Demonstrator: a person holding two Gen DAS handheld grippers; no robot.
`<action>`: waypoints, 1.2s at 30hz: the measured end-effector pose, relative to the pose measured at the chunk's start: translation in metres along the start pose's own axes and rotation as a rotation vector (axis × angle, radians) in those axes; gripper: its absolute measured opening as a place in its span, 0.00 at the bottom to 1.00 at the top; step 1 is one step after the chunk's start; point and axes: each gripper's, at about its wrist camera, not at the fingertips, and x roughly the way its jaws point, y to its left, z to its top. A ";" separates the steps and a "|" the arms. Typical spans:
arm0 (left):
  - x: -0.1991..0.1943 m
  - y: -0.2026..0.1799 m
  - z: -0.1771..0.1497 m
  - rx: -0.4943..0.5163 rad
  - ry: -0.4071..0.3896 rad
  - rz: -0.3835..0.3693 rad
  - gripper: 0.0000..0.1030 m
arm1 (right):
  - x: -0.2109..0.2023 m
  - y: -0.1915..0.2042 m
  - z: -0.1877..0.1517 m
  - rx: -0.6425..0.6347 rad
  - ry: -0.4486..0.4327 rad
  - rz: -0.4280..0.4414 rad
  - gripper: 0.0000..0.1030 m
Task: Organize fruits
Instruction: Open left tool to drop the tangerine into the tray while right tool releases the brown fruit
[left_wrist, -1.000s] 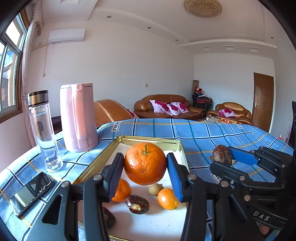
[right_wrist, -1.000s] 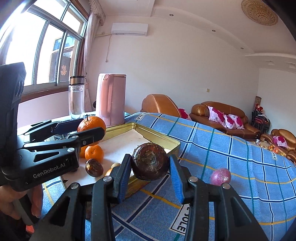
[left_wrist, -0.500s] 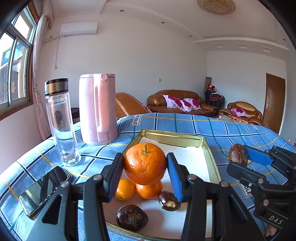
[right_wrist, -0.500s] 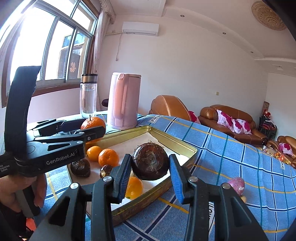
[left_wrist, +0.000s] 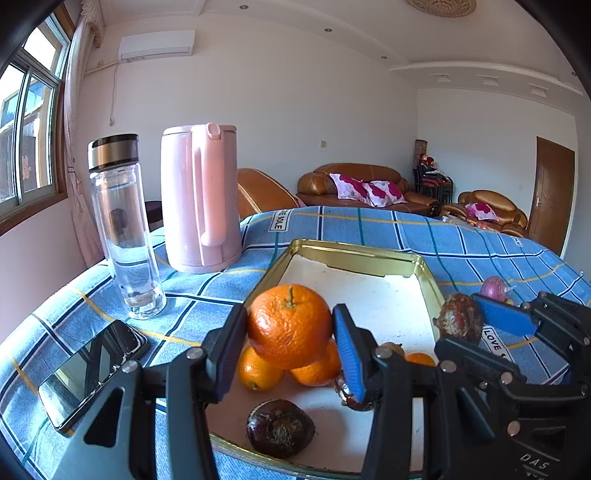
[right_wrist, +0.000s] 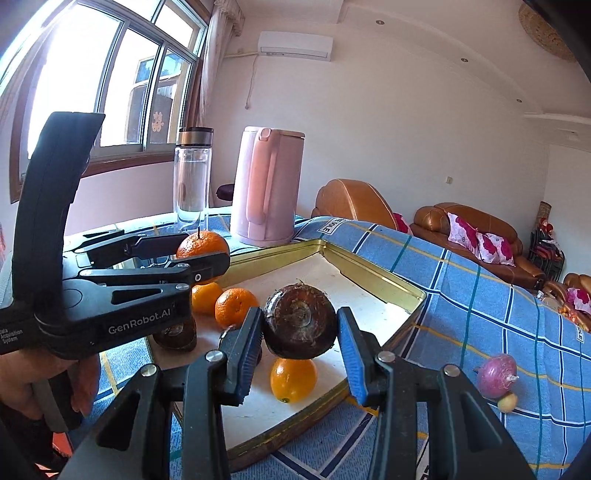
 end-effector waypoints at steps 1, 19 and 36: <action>0.001 0.000 0.000 0.005 0.005 0.002 0.48 | 0.002 0.001 0.000 -0.004 0.007 0.001 0.42; 0.016 0.001 -0.002 0.013 0.093 -0.032 0.48 | 0.026 0.013 0.000 -0.051 0.134 0.058 0.42; 0.006 -0.002 -0.003 0.015 0.079 -0.018 0.75 | 0.027 0.012 -0.003 -0.055 0.162 0.057 0.59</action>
